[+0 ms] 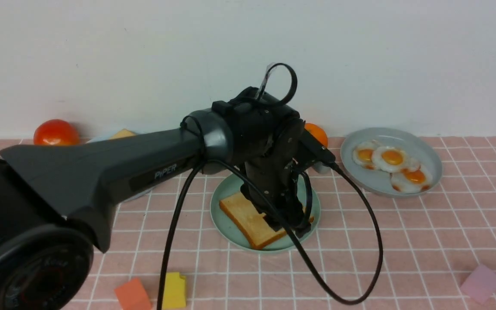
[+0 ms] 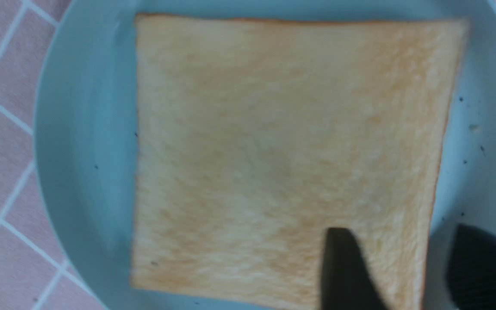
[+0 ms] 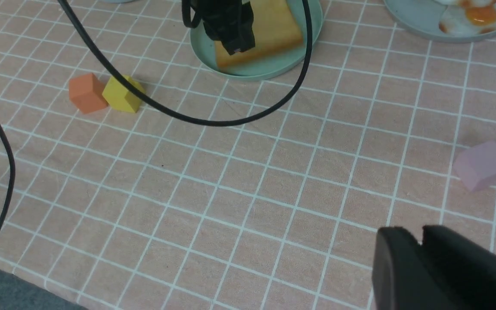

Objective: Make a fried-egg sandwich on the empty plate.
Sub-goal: Use the left arm to put a slice of bread into the empty plate in the middle, then use the right arm to grab a fried egg

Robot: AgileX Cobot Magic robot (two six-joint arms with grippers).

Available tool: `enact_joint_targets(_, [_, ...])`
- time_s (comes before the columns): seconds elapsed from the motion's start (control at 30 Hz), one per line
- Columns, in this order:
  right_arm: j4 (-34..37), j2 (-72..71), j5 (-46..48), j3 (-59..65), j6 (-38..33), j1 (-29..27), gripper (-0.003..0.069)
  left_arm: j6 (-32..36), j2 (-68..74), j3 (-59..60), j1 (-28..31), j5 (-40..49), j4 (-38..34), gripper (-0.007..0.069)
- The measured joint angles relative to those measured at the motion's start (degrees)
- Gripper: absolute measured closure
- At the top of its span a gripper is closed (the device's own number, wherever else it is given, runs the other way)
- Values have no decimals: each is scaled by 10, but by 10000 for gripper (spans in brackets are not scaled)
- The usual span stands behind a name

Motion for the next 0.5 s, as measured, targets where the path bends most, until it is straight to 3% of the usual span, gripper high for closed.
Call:
enact_joint_targets(0.13, [-2,9,1,0,1,0,542,0,-41,0,0,7,-43,109])
enact_joint_targets(0.23, [-6,31,2,0,1,0,536,-1,-83,0,0,11,-67,92])
enact_joint_targets(0.33, [-12,97,-4,0,-5,0,519,-38,-186,0,0,26,-95,198])
enact_joint_targets(0.47, [-15,221,-67,-2,-32,0,504,-89,-332,17,0,50,-86,533])
enact_joint_targets(0.5, [-15,234,-76,-3,-33,0,504,-91,-340,20,0,51,-86,548])
